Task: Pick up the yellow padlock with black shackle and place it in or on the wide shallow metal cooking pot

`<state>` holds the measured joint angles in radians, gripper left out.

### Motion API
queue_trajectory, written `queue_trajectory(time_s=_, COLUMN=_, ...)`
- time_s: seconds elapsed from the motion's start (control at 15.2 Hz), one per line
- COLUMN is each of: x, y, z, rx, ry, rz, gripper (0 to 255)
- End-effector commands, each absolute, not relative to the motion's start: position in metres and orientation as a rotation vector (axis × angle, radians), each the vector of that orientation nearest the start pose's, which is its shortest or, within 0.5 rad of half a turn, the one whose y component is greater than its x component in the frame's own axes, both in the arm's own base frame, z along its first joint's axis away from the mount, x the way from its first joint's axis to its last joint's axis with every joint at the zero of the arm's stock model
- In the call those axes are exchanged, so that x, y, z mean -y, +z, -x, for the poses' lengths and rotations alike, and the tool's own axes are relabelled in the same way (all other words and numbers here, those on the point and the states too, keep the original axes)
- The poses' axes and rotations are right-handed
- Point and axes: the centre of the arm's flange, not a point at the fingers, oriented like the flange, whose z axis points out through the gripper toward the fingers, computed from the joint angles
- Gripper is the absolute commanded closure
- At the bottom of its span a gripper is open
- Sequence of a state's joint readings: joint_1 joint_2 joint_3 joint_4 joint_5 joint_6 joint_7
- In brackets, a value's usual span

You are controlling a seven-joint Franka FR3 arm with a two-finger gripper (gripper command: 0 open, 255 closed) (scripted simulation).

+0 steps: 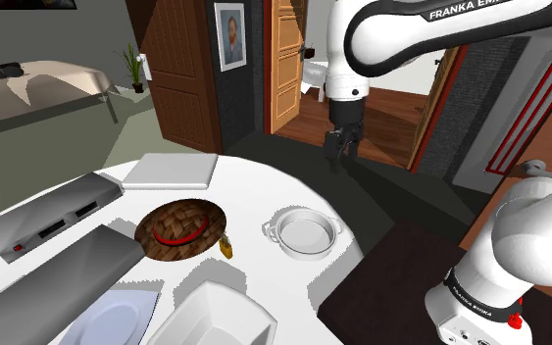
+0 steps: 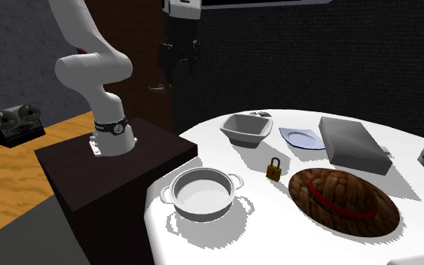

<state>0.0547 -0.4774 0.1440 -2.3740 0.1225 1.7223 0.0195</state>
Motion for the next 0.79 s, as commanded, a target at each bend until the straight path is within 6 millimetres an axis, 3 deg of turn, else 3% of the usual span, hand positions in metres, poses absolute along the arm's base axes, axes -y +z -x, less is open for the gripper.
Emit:
queue_trajectory(time_s=0.0, x=-0.105, y=0.466, z=-0.394, rx=0.187, ry=0.283, rz=3.088, gripper=0)
queue_trajectory(time_s=0.73, x=-0.181, y=0.376, z=-0.482, rx=0.13, ry=0.304, rz=3.094, gripper=0)
